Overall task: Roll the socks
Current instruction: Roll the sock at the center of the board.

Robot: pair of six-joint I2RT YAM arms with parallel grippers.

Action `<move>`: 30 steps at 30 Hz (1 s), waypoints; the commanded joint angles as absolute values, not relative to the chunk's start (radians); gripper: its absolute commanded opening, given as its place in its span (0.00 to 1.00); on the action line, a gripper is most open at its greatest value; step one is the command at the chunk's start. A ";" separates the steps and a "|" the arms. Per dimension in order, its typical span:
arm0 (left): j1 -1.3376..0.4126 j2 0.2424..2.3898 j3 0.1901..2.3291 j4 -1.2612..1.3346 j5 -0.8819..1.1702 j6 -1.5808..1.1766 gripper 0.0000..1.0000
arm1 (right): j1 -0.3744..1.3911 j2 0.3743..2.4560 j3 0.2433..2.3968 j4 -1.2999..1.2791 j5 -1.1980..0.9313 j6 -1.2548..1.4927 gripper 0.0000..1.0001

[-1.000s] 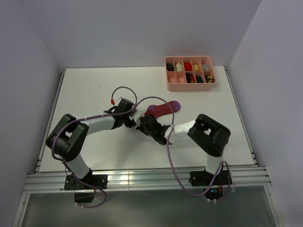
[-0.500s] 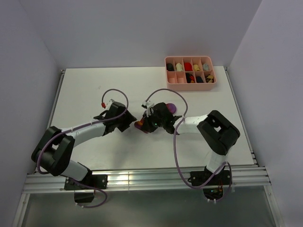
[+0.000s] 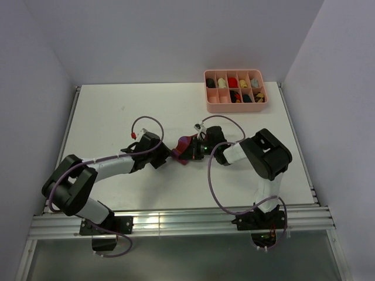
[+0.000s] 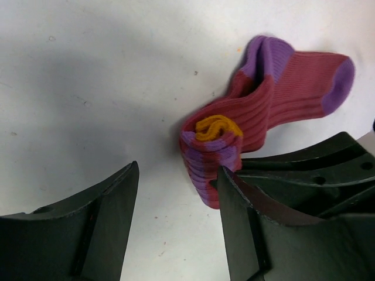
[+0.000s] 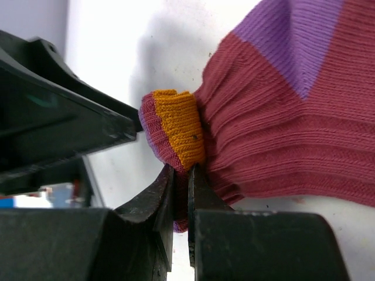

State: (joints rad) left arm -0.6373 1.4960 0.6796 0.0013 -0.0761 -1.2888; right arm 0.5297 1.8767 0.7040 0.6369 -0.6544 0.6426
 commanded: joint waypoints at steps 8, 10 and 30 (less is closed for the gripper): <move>-0.653 1.586 0.730 0.078 -0.081 -1.289 0.61 | 0.489 2.000 0.710 0.653 -0.738 0.758 0.00; -0.653 1.592 0.726 0.092 -0.089 -1.285 0.60 | 0.485 2.011 0.712 0.657 -0.739 0.765 0.00; -0.663 1.776 0.742 0.104 -0.072 -1.290 0.35 | 0.465 1.971 0.741 0.569 -0.716 0.717 0.09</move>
